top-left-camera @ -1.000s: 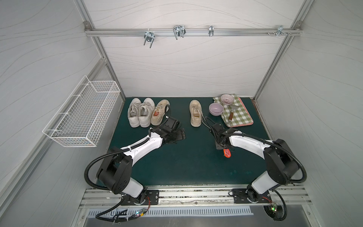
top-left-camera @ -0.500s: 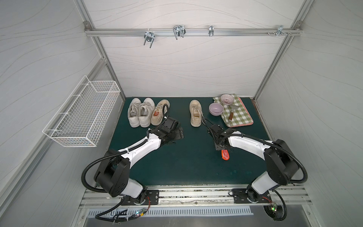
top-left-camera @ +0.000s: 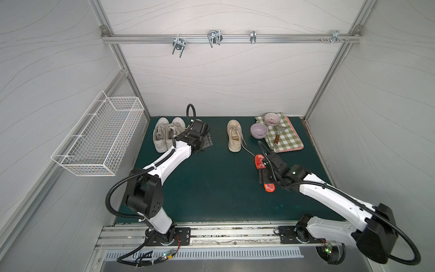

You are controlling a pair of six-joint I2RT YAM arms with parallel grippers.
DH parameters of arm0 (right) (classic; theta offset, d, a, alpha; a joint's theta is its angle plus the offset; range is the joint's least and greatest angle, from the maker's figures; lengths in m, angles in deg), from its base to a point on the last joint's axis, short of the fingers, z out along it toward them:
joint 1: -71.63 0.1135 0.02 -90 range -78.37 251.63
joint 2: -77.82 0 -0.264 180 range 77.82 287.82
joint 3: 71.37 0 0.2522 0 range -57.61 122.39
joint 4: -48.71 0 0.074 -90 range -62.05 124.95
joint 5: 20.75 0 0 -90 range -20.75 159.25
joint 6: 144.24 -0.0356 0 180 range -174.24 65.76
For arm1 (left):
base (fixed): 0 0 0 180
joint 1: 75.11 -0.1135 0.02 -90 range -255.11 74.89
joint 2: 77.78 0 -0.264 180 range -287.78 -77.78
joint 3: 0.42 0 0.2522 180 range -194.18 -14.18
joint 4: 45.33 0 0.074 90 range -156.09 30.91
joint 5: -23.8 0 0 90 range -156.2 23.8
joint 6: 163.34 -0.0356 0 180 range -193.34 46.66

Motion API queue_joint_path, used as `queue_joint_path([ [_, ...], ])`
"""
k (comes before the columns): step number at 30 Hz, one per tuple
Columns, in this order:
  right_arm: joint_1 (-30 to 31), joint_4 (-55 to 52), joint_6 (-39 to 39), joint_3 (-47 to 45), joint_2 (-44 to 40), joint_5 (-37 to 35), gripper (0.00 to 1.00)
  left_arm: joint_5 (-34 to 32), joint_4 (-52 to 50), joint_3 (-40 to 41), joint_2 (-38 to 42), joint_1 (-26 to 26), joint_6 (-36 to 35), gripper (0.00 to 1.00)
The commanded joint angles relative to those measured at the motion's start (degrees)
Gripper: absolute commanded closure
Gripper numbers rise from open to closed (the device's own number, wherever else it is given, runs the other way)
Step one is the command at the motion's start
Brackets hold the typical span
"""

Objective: Remove the insole from the shoe
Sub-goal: Place the insole at the center of the board.

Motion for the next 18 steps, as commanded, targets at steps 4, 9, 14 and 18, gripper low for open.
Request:
queue_joint_path([
  [4, 0.28, 4.68, -3.58, -6.17, -7.54, 5.72, 0.16, 1.61, -5.12, -10.52, -9.33, -5.51, -7.45, 0.16],
  [9, 0.31, 7.62, -4.22, -10.42, -12.59, 8.75, 0.11, 0.82, -6.37, -18.07, -15.73, -7.00, -11.51, 0.16],
  [14, 0.37, 8.08, -4.45, -11.99, -14.22, 10.31, 0.10, 2.91, -7.43, -25.03, -22.48, -8.36, -13.48, 0.16],
  [18, 0.34, 8.12, -4.68, -12.67, -14.47, 10.63, 0.10, 4.43, -8.16, -29.65, -26.74, -9.14, -14.14, 0.17],
])
